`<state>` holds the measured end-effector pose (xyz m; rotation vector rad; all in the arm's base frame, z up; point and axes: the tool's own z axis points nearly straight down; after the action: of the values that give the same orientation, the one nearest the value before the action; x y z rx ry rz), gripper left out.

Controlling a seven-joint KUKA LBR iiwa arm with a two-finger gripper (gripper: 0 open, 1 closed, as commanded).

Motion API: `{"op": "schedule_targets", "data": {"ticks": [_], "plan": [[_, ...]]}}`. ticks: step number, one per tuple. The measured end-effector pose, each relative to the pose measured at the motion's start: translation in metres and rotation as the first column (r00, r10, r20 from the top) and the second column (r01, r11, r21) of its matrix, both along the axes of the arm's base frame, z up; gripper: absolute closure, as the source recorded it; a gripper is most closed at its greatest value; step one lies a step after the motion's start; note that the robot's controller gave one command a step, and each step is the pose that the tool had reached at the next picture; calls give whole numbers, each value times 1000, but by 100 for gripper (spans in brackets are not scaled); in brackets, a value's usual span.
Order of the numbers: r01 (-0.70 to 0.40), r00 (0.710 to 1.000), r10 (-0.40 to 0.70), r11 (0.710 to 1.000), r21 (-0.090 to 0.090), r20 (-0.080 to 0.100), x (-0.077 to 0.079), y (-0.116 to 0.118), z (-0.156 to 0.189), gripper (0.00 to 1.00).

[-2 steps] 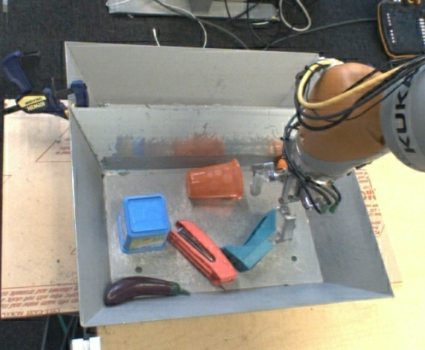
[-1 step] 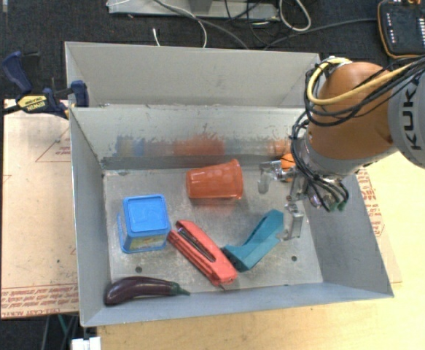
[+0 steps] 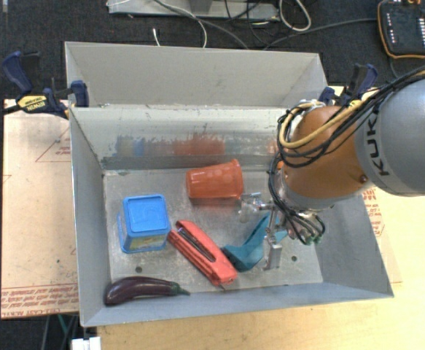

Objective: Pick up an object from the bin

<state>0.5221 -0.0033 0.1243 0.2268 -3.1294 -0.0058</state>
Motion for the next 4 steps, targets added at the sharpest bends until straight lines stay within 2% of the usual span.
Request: {"op": "schedule_targets", "data": {"ticks": [1, 2, 3, 4], "plan": [[75, 997, -75, 997, 0, 25, 55, -9, 33, 0], [-163, 987, 163, 987, 2, 1, -4, -41, -41, 0], [-147, 989, 147, 989, 1, 9, 7, -28, 52, 0], [-190, 982, 190, 982, -3, 24, 17, -30, 60, 0]]}}
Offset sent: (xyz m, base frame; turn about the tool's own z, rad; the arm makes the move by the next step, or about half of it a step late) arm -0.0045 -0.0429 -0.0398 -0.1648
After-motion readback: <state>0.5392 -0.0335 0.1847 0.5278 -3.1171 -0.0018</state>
